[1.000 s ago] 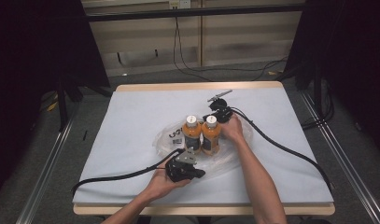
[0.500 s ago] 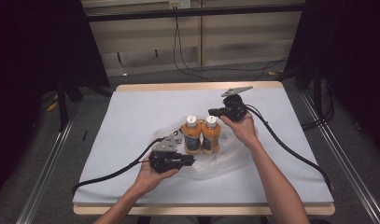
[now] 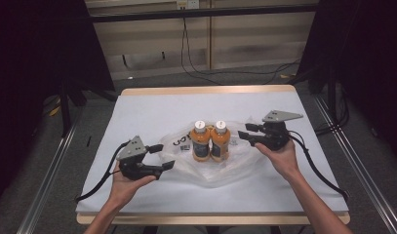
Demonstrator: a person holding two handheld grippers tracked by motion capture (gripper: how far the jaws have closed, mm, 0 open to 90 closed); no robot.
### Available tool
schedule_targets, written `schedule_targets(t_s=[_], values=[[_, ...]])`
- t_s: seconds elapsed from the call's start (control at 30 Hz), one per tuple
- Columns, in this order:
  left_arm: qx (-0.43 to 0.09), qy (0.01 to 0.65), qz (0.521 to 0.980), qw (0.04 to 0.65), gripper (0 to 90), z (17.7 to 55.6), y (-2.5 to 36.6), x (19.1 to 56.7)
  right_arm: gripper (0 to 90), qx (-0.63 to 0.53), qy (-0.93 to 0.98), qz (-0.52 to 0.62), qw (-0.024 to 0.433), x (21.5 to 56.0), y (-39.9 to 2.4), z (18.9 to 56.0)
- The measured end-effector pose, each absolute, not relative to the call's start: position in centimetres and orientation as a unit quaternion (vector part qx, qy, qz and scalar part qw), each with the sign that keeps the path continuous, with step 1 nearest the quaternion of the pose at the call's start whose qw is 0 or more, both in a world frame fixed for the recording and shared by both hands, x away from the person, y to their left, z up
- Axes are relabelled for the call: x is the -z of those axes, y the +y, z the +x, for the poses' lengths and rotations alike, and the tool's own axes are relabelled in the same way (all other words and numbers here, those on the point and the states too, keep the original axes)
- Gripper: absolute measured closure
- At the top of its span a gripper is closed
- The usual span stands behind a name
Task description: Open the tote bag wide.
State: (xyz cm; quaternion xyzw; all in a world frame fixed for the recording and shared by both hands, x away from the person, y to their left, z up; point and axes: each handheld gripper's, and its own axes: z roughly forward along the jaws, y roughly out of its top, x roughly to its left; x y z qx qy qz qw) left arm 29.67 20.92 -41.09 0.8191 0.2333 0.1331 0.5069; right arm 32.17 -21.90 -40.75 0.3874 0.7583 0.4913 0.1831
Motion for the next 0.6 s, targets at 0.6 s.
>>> schedule_targets(t_s=[0.6], values=[[-0.157, 0.31, 0.813, 0.466, 7.5, 26.9, 26.7, 43.9, 18.7, -0.489, 0.714, 0.442, 0.236, 43.0, -27.1, 23.4]])
